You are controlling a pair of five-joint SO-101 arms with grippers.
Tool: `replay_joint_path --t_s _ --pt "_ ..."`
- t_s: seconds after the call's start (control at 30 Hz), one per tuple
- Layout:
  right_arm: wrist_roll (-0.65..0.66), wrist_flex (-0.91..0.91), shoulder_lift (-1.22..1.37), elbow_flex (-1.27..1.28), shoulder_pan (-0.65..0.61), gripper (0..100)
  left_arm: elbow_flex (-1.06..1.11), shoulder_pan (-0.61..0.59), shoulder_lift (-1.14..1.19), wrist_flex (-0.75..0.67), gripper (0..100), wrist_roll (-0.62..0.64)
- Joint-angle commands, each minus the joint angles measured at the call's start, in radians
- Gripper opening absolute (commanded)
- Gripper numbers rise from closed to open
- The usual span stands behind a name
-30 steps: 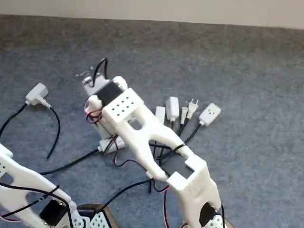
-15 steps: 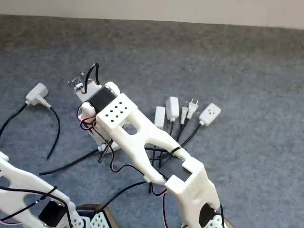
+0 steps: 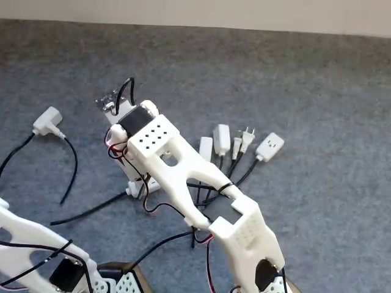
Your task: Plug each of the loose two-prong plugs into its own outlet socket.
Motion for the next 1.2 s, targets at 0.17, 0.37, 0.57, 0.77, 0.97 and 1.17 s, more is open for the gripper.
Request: replay_joint_path --t_s 0.17,0.37,0.57,0.77,0.97,1.17 --pt "-0.005 0.002 -0.010 -0.039 0.053 0.5 -0.036 -0.008 -0.018 -0.012 37 -0.009" --pt "-0.005 0.004 -0.036 -0.073 0.051 0.5 -0.036 -0.008 -0.018 -0.012 37 -0.009" --pt "-0.005 0.004 -0.033 -0.070 0.028 0.5 -0.036 -0.008 -0.018 -0.011 37 -0.009" --pt "-0.005 -0.001 0.013 -0.019 -0.053 0.5 -0.036 -0.008 -0.018 -0.011 37 -0.009" --pt "-0.005 -0.004 0.107 0.001 -0.054 0.5 -0.036 -0.013 -0.018 -0.011 37 -0.009" --pt "-0.009 -0.002 0.111 0.001 -0.004 0.5 -0.036 -0.013 -0.018 -0.011 37 -0.009"
